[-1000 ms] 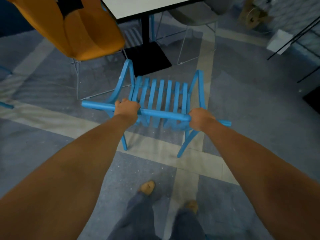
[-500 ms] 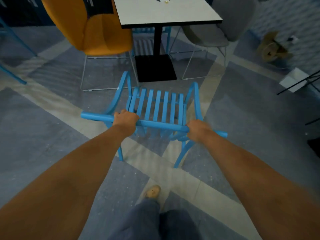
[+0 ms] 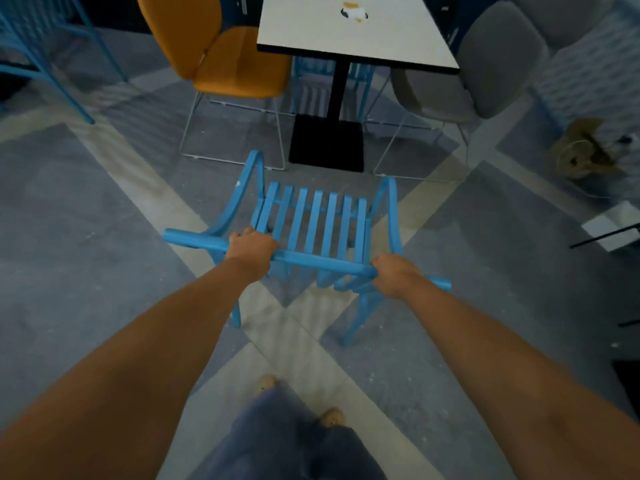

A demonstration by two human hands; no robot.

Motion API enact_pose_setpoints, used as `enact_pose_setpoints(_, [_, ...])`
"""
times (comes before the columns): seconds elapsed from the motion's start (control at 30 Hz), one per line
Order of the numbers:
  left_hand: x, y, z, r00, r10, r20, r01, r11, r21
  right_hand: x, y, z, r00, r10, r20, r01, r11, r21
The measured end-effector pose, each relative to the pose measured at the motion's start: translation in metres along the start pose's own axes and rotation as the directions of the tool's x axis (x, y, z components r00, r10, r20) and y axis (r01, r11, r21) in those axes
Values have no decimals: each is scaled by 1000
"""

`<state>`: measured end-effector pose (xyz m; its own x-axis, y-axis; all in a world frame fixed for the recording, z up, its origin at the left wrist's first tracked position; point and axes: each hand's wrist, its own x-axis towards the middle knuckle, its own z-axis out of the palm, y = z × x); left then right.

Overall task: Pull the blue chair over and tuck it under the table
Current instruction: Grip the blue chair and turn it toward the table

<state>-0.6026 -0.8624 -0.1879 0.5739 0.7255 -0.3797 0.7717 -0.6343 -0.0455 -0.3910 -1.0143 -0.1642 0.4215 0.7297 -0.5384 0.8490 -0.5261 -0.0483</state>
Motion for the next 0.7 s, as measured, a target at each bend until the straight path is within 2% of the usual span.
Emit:
enact_pose_setpoints(0.2, [-14,49,10,1000,3,18,-2,1000,-8,-19,44,10,1000,7,-13,-7,1000,3])
enact_pose_setpoints(0.7, [-39,105,24,1000,24,18,-24,1000,-21,-41,101,29,1000,25,14,-24,999,-42])
